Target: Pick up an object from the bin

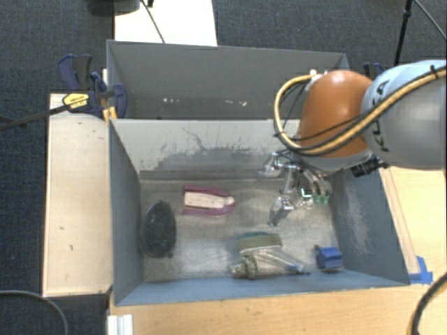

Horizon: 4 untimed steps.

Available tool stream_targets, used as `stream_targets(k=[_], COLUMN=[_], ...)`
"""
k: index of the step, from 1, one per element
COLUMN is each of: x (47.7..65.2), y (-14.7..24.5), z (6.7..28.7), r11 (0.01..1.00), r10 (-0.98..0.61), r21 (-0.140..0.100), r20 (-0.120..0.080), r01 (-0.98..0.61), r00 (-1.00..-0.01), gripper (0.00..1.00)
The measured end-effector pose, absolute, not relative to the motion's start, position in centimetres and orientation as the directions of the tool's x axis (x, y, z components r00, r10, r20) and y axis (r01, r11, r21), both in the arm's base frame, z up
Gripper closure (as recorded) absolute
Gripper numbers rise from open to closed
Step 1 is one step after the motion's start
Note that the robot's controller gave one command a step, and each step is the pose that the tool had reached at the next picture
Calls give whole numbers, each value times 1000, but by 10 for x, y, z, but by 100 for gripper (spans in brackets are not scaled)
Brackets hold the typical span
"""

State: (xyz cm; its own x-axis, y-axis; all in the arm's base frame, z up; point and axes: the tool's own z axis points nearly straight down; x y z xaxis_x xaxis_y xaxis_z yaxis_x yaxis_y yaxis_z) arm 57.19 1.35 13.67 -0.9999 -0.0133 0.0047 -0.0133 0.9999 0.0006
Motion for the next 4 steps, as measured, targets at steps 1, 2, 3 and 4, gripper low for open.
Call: stream_targets(k=[1, 2, 3, 4], x=[570, 585, 587, 593], y=[158, 153, 140, 137], z=[72, 102, 111, 73], r11=[995, 999, 999, 994], r10=[-101, -50, 45, 113], r21=[4, 2, 3, 3], r20=[-7, -7, -7, -6], r01=[-101, -50, 45, 113], r00=[-995, -999, -999, -994], gripper=[0, 0, 0, 0])
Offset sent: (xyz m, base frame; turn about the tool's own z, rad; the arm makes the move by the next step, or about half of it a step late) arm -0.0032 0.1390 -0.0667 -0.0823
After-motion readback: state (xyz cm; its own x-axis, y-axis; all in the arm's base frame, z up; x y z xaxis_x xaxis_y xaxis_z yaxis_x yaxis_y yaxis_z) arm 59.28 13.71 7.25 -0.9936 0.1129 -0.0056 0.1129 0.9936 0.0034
